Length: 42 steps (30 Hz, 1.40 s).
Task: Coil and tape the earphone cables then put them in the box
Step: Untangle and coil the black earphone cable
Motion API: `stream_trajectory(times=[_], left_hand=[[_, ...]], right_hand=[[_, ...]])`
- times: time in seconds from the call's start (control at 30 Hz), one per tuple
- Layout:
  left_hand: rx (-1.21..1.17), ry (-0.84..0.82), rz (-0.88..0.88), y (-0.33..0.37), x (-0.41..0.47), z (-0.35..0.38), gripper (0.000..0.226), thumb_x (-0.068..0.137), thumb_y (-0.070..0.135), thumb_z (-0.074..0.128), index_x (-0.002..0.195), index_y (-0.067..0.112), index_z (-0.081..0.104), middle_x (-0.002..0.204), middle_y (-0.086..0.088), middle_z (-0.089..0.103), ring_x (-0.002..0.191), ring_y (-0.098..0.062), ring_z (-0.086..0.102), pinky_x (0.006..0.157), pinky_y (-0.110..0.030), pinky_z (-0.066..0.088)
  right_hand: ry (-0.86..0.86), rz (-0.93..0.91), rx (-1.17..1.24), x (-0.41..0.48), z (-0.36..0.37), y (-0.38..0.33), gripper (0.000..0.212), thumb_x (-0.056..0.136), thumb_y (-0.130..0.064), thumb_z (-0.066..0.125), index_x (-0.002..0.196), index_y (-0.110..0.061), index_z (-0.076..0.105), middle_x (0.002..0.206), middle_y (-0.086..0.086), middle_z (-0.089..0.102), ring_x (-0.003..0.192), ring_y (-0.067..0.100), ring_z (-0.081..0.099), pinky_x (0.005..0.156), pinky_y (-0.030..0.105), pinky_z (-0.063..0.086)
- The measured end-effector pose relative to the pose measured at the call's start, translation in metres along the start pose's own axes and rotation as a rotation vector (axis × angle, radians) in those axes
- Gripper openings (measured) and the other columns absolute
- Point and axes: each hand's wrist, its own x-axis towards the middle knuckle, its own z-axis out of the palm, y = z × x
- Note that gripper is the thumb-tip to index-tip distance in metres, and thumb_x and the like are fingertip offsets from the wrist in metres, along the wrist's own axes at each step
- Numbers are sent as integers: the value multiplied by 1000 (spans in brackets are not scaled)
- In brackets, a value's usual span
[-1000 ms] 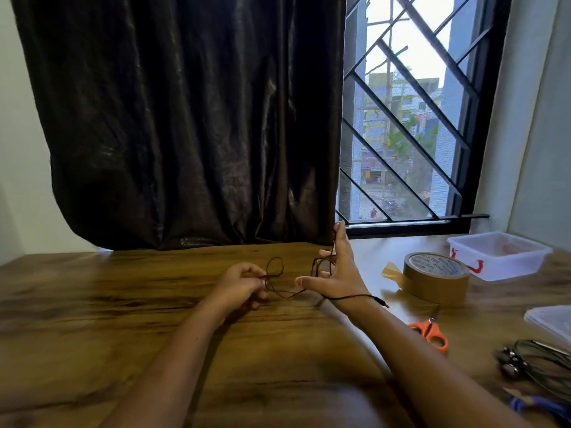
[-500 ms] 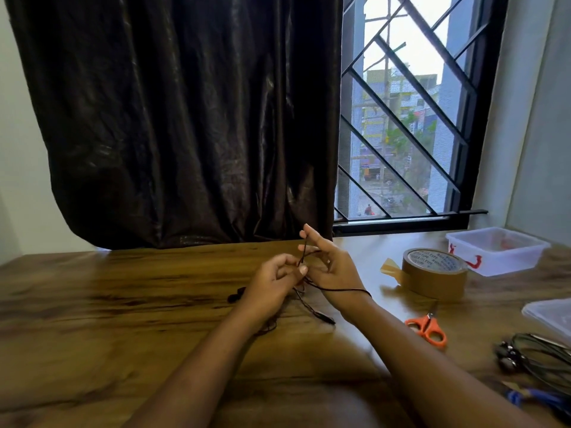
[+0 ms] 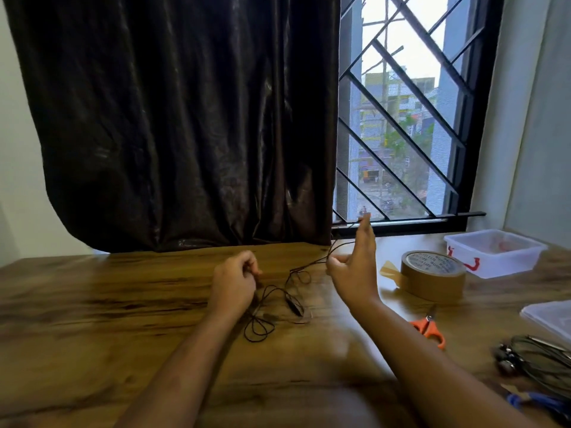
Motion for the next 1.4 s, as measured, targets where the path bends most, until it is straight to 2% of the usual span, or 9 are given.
stream_trajectory(times=[0.2,0.4,0.53,0.67,0.9,1.0,1.1,1.27,1.4], left_hand=[[-228,-136,-8,17,-4,9,15,93,17,54,98,29,59,99,11,61,92,-9,61,78,-33,55],[-267,-327,123,28,-14,17,18,93,16,53,95,30,65,86,10,67,79,2,62,71,-23,50],[-318,-143,3,27,-11,18,19,97,19,46,88,21,63,75,4,66,62,-3,57,54,-19,40],[-620,174,-259,24,0,4,23,101,16,36,90,19,56,75,-2,58,62,-14,56,54,-23,44],[-910,611,-567,-1,24,-30,32,100,11,27,78,26,44,66,2,47,48,-11,43,36,-15,32],[-1029,713,-608,-7,28,-41,28,99,9,24,84,27,39,73,0,54,42,-5,54,39,-15,34],[-1098,757,-550,-10,28,-42,16,99,6,24,103,19,34,102,-5,58,75,-14,67,52,-17,45],[-520,424,-139,-3,17,-23,41,92,-11,36,116,22,45,121,10,51,111,-9,50,76,-21,43],[29,85,30,21,-4,1,22,92,19,56,112,27,51,108,10,58,91,-5,53,70,-22,45]], right_hand=[[-256,-15,146,-9,9,-9,101,75,-20,79,152,-28,14,149,-11,30,88,7,60,82,29,57],[-395,10,326,-12,12,-19,61,82,-1,70,131,-31,50,125,-8,61,115,3,57,91,27,51],[-367,120,456,-13,9,-23,43,83,11,62,116,-17,62,103,1,67,76,8,68,64,20,55],[-290,192,488,-7,0,-22,30,93,9,47,106,-11,65,92,5,63,43,1,49,40,13,38],[-197,225,228,2,-12,-7,26,94,2,46,106,-13,63,88,2,65,37,3,42,36,16,33],[-244,286,151,1,-13,-8,17,98,-25,51,103,-15,63,80,4,64,47,9,52,41,19,39],[-359,295,-57,-3,-8,-7,48,94,-57,39,86,-18,66,60,2,64,55,20,60,54,29,47],[-328,186,-194,-3,-7,-10,43,93,-50,50,74,-16,68,61,-5,58,58,10,52,59,28,41],[-353,131,-188,-2,-3,-15,20,84,-23,70,67,-18,62,59,-14,47,58,-1,42,59,17,36]])
